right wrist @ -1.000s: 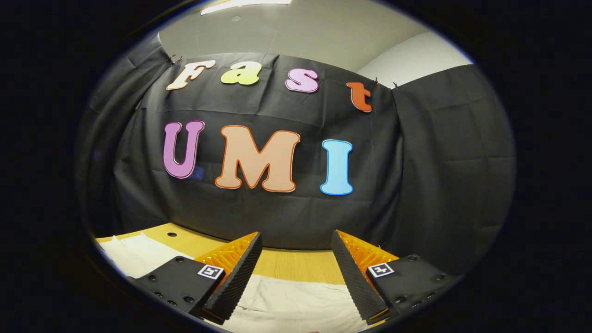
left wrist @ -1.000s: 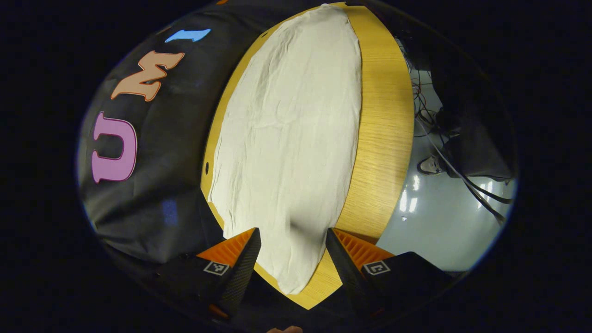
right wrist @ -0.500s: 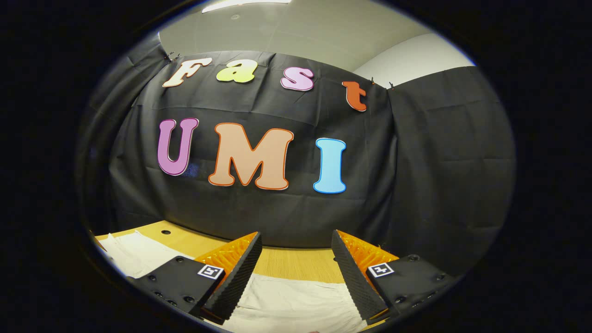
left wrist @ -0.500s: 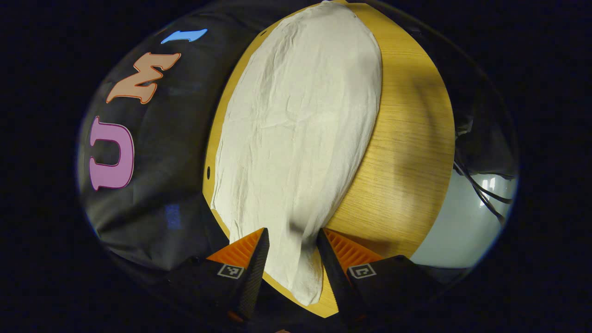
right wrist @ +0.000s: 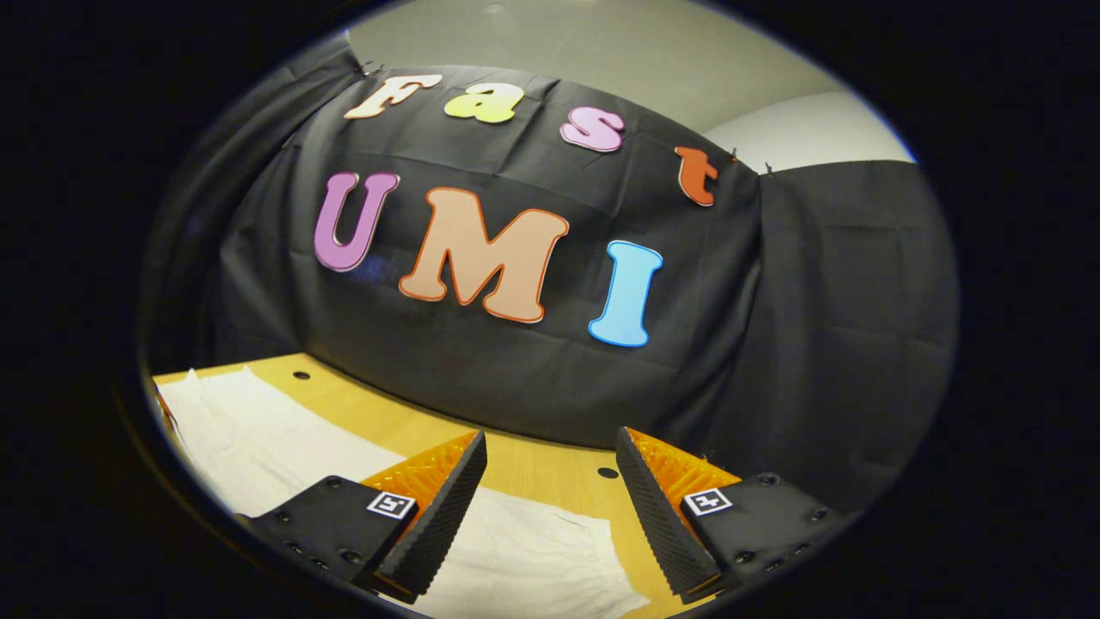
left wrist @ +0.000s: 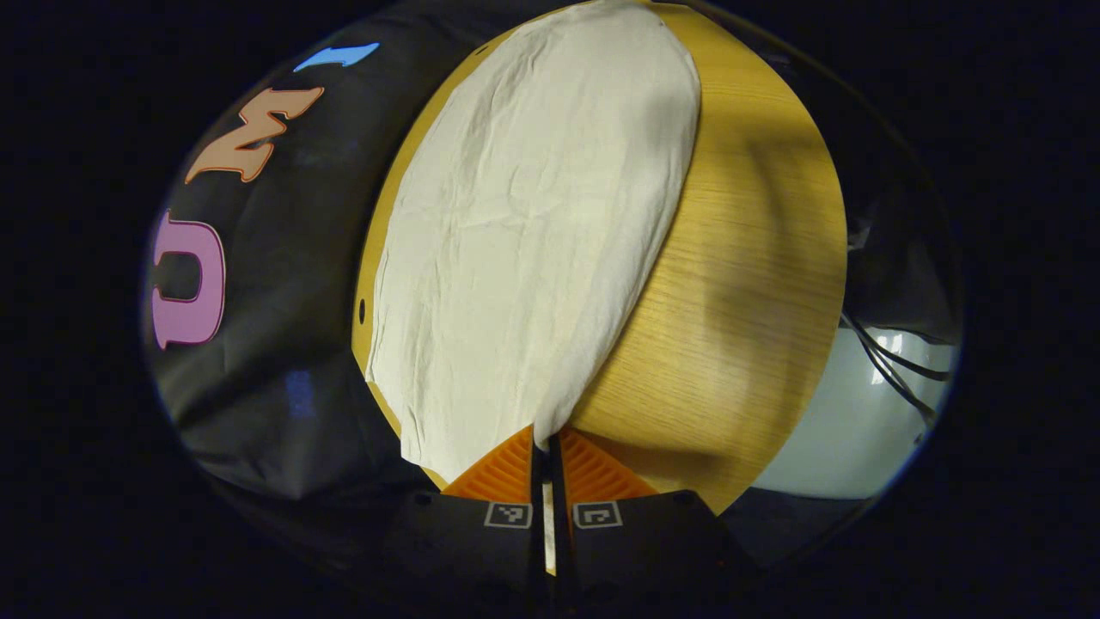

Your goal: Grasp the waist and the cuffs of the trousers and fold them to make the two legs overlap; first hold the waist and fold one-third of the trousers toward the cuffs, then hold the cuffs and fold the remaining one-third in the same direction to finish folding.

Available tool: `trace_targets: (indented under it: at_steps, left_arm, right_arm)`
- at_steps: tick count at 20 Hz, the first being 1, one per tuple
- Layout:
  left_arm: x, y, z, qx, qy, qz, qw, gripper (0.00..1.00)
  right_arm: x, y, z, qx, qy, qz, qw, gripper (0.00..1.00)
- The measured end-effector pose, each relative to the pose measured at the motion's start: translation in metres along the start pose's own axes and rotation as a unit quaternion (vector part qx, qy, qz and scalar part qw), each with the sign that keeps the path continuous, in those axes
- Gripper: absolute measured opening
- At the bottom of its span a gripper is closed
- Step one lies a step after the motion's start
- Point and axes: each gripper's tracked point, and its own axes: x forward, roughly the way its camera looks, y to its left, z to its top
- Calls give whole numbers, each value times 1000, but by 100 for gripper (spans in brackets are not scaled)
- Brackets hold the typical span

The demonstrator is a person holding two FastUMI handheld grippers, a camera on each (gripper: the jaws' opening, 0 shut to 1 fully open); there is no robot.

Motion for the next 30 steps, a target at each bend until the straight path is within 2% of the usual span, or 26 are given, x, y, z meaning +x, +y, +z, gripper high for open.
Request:
trace_targets:
  at_steps: [1, 6, 11, 17, 24, 27, 30]
  left_arm:
    - [-1, -1, 1, 8, -1, 5, 1000, 0]
    - [0, 1, 0, 4, 0, 11, 1000, 0]
    - [1, 1, -1, 19, 5, 22, 1000, 0]
    - [-1, 2, -1, 7, 7, 25, 1000, 0]
    - [1, 2, -1, 11, 13, 33, 999, 0]
    - [2, 2, -2, 10, 15, 34, 999, 0]
    - [1, 2, -2, 12, 17, 36, 999, 0]
  right_arm:
    - [-2, -3, -6, -16, 4, 4, 1000, 97]
    - [-13, -19, -49, -99, 50, 19, 994, 97]
    - [-40, -21, -98, -183, 96, 63, 976, 98]
    - [-67, -18, -162, -261, 151, 122, 946, 98]
    - [-95, -4, -221, -342, 197, 196, 898, 99]
    - [-103, -5, -242, -365, 214, 208, 882, 97]
    - [-112, -14, -260, -390, 231, 215, 865, 99]
